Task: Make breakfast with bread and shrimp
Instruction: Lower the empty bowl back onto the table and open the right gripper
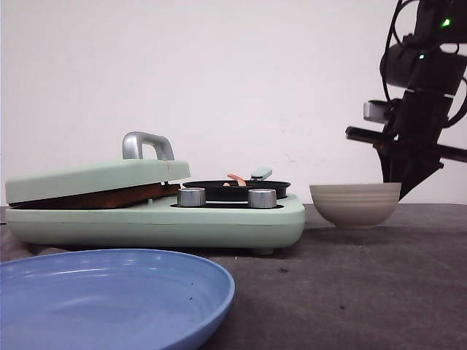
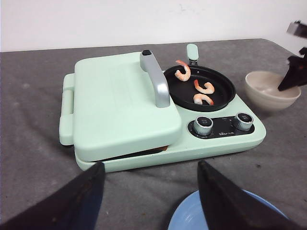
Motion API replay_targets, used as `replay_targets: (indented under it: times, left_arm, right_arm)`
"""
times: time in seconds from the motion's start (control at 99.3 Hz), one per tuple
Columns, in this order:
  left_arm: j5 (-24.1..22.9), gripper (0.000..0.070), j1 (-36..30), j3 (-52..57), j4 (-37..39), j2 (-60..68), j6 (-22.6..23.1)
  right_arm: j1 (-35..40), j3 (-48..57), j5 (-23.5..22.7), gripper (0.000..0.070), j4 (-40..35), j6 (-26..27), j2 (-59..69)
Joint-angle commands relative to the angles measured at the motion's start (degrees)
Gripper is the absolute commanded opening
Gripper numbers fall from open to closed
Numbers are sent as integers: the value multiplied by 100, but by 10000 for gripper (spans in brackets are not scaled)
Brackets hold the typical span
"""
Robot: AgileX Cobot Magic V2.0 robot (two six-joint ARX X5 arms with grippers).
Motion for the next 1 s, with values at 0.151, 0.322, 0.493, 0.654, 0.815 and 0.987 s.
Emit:
replay_targets:
  times: [0.151, 0.322, 0.493, 0.654, 0.815, 0.987]
  left_arm:
    - [-20, 311, -11, 22, 22, 4, 26]
    - [-20, 311, -11, 22, 24, 4, 28]
    - [-20, 311, -11, 22, 26, 4, 31]
    - [-17, 311, -11, 22, 26, 4, 31]
    - [-17, 311, -11, 22, 24, 4, 31]
    - [-17, 311, -11, 22, 24, 4, 28]
  right_arm:
    - [2, 76, 37, 3, 227, -57, 293]
    - [2, 48, 61, 3, 350, -44, 293]
    - [2, 44, 61, 3, 328, -61, 293]
    - [2, 44, 37, 61, 278, -120, 293]
    - [2, 44, 39, 302, 184, -232, 293]
    - [2, 46, 26, 335, 111, -260, 256]
